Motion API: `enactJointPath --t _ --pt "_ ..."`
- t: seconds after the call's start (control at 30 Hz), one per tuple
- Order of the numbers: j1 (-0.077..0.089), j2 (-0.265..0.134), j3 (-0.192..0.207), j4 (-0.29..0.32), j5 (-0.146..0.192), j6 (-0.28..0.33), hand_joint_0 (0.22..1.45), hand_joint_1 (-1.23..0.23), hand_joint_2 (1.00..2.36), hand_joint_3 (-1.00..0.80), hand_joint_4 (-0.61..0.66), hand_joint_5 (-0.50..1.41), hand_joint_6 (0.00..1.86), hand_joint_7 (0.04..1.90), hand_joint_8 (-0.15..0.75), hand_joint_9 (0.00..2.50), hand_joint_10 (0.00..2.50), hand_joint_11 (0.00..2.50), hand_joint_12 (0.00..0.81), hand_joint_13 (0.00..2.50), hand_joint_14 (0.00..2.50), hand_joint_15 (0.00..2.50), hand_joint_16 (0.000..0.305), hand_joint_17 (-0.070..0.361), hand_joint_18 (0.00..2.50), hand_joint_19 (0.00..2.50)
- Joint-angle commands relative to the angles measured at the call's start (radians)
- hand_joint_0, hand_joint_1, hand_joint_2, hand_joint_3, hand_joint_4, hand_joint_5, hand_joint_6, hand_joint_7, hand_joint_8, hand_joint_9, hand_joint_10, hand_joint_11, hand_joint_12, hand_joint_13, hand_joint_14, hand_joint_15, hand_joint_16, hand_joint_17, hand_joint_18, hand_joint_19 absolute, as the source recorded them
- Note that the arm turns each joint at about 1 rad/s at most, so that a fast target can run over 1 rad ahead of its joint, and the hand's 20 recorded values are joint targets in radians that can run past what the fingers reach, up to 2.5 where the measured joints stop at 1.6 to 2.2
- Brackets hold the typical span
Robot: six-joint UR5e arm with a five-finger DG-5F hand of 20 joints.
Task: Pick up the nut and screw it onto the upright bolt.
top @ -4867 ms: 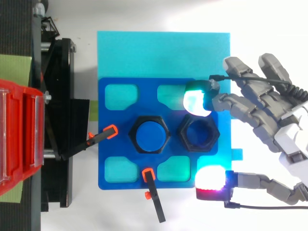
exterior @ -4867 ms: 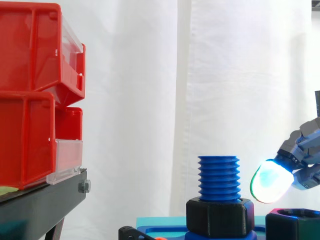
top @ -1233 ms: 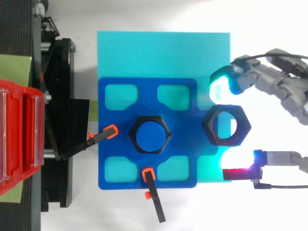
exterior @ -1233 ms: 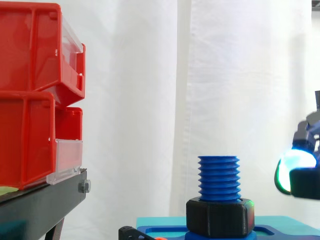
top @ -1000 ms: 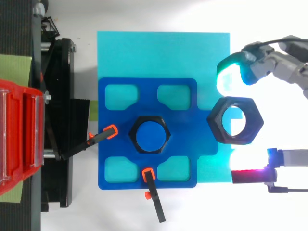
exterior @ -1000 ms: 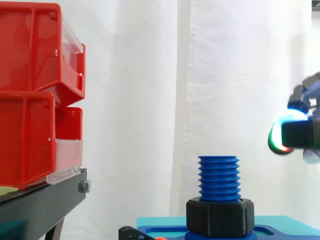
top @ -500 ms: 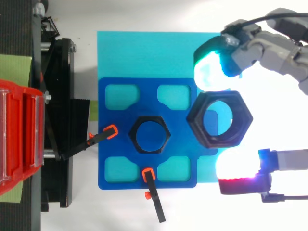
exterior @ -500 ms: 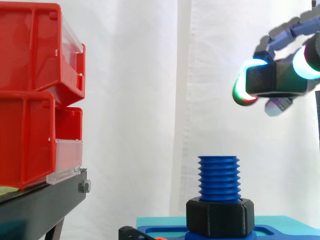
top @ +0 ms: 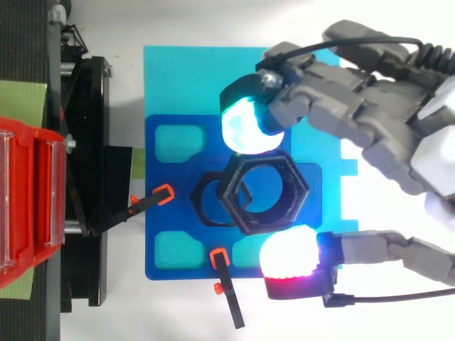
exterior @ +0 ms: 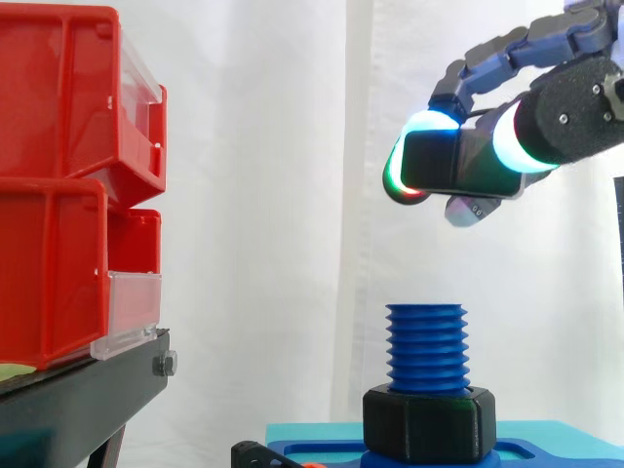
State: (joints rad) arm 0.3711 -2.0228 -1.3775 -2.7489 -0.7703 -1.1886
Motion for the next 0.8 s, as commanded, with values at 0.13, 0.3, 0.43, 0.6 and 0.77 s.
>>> enactJointPath --t 0.13,0.3,0.43,0.6,0.77 --pt "-0.003 -0.036 0.000 0.051 -0.018 0.001 0.57 -0.74 1.00 -0.50 0.33 -0.17 0.50 1.08 0.345 0.56 0.00 0.00 0.393 0.63 0.00 0.01 0.041 0.093 0.44 0.03" --pt "-0.003 -0.056 0.000 0.066 -0.020 0.004 0.57 -0.74 1.00 -0.50 0.33 -0.17 0.50 1.08 0.346 0.56 0.00 0.00 0.394 0.63 0.00 0.02 0.041 0.093 0.45 0.03" --pt "-0.001 -0.056 0.000 0.069 -0.023 0.001 0.57 -0.74 1.00 -0.50 0.33 -0.17 0.50 1.08 0.346 0.57 0.00 0.00 0.393 0.63 0.00 0.02 0.041 0.093 0.44 0.03" --pt "-0.001 -0.073 0.000 0.069 -0.024 0.007 0.57 -0.74 1.00 -0.50 0.33 -0.17 0.50 1.08 0.348 0.57 0.00 0.00 0.396 0.64 0.00 0.02 0.041 0.093 0.45 0.04" --pt "-0.003 -0.074 0.000 0.067 -0.026 0.006 0.57 -0.74 1.00 -0.50 0.33 -0.16 0.50 1.08 0.348 0.57 0.00 0.00 0.396 0.64 0.00 0.03 0.042 0.094 0.45 0.03"
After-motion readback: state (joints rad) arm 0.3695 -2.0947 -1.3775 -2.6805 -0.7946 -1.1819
